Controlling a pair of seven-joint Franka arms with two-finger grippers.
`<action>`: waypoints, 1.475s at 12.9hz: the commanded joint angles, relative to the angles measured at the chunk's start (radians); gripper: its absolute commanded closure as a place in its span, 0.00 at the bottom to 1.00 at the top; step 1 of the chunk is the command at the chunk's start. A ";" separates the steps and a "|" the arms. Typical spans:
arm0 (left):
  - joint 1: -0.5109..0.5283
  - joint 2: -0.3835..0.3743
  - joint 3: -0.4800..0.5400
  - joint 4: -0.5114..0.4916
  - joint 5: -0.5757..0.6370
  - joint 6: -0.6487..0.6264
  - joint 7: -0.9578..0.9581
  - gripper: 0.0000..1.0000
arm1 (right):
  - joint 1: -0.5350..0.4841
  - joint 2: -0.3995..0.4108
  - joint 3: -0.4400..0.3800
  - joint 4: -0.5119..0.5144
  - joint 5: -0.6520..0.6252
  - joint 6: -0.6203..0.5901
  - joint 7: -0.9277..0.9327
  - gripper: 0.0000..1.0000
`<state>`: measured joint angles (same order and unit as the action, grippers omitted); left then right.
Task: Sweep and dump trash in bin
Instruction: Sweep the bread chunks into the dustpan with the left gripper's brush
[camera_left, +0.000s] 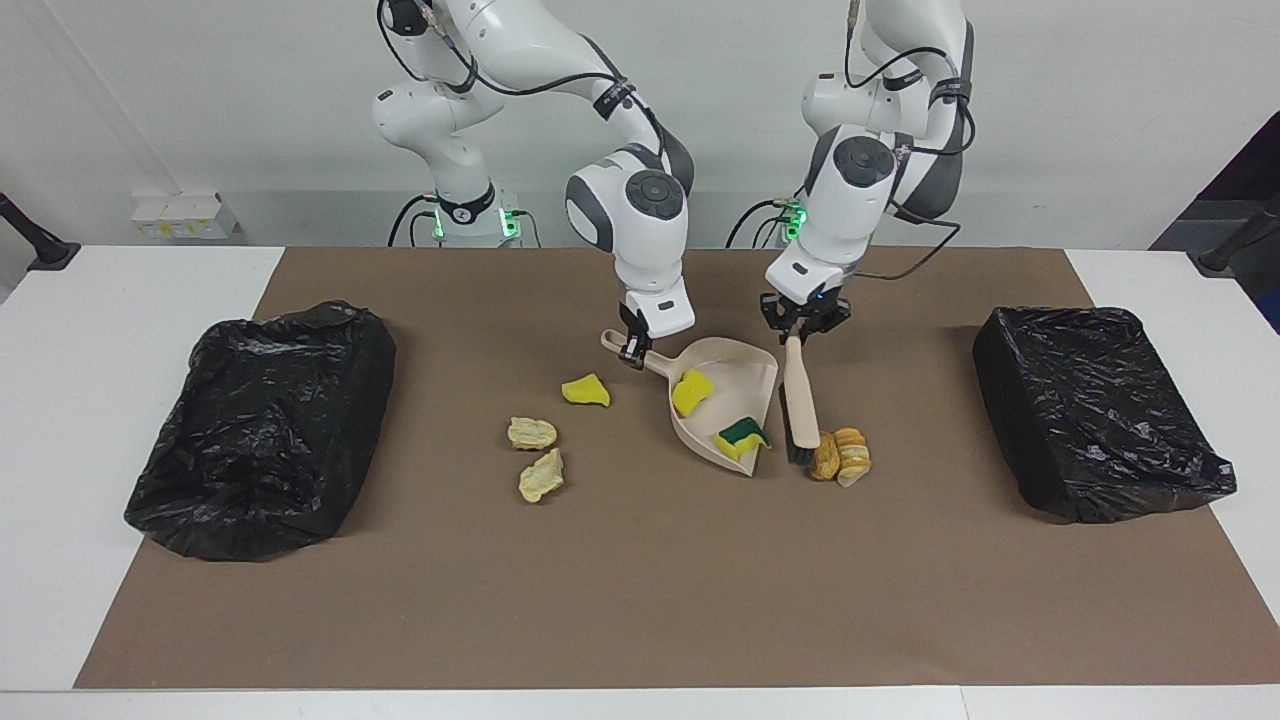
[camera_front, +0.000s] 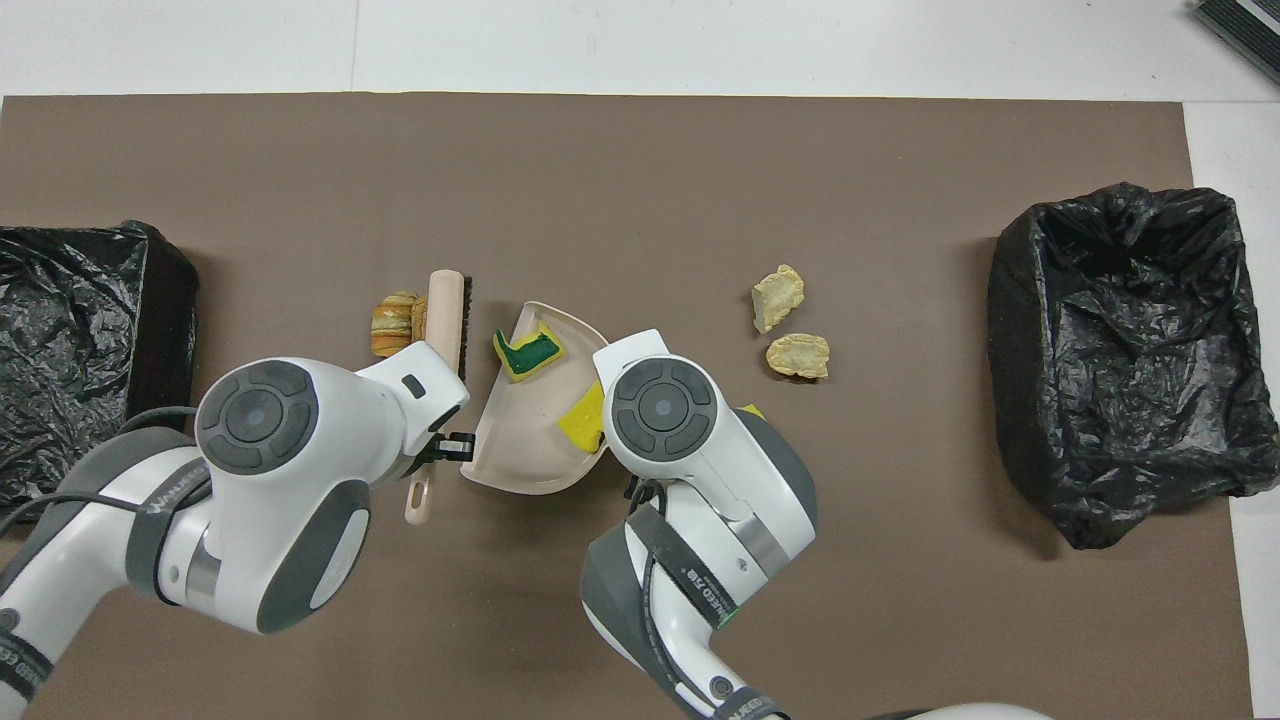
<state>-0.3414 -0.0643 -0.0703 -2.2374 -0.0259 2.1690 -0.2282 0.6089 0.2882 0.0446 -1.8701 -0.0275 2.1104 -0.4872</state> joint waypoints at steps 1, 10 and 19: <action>0.097 0.021 -0.006 0.028 0.038 -0.011 0.113 1.00 | -0.003 -0.006 0.001 -0.011 -0.005 0.019 0.030 1.00; 0.236 0.212 -0.008 0.154 0.239 -0.003 0.479 1.00 | -0.003 -0.006 0.001 -0.011 -0.003 0.022 0.030 1.00; 0.032 0.094 -0.017 -0.024 0.020 -0.018 0.482 1.00 | -0.003 -0.007 0.001 -0.011 -0.003 0.017 0.030 1.00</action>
<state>-0.2438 0.0818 -0.0976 -2.1999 0.0548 2.1663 0.2703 0.6089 0.2882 0.0444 -1.8701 -0.0275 2.1104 -0.4854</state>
